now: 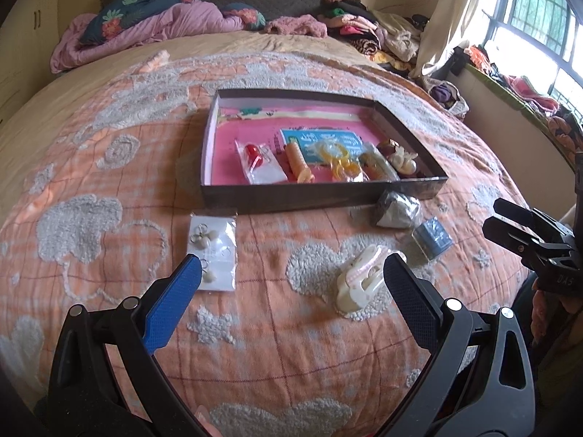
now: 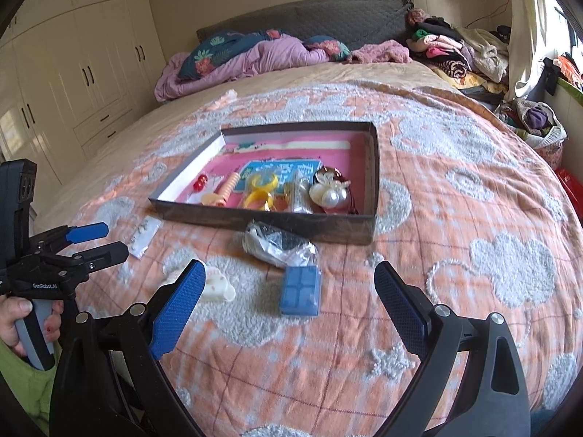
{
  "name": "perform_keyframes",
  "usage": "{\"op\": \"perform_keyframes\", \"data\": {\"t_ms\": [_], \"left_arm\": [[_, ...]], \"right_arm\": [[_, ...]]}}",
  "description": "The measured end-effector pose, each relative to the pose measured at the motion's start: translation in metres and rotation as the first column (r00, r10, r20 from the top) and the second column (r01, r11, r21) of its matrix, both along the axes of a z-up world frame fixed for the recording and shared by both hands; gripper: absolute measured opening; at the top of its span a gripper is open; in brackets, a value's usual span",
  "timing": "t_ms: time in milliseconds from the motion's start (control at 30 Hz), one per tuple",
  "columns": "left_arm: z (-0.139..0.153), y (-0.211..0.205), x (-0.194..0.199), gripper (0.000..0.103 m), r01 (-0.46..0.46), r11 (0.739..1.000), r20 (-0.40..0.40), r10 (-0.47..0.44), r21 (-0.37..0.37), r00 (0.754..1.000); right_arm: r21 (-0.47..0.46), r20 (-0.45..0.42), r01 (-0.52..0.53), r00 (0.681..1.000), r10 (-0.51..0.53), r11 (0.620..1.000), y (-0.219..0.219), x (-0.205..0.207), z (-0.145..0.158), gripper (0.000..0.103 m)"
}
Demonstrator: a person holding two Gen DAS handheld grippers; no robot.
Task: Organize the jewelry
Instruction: 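Move the left tool toward the white hair clip while the right tool moves toward the blue case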
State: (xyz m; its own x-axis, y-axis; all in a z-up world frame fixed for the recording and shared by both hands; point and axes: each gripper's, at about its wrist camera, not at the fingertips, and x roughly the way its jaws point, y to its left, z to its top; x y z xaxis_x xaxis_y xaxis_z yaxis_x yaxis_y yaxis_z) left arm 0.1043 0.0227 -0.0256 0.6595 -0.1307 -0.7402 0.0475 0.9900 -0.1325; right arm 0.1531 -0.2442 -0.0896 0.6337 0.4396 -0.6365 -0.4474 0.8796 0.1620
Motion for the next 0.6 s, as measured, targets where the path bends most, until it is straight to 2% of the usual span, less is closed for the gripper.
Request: {"op": "perform_keyframes", "data": {"t_ms": [333,600], "left_arm": [[-0.019,-0.016,0.004,0.093,0.073,0.997,-0.044,-0.072,0.019,0.996],[-0.037,-0.033,0.012,0.093,0.137,0.990,-0.076,-0.134,0.039,0.988]], "right_arm": [[-0.050,-0.046,0.009,0.999,-0.011,0.999,0.003,0.010,-0.025,0.092],[-0.079,-0.097,0.000,0.995,-0.008,0.997,0.005,0.024,-0.046,0.076]]}}
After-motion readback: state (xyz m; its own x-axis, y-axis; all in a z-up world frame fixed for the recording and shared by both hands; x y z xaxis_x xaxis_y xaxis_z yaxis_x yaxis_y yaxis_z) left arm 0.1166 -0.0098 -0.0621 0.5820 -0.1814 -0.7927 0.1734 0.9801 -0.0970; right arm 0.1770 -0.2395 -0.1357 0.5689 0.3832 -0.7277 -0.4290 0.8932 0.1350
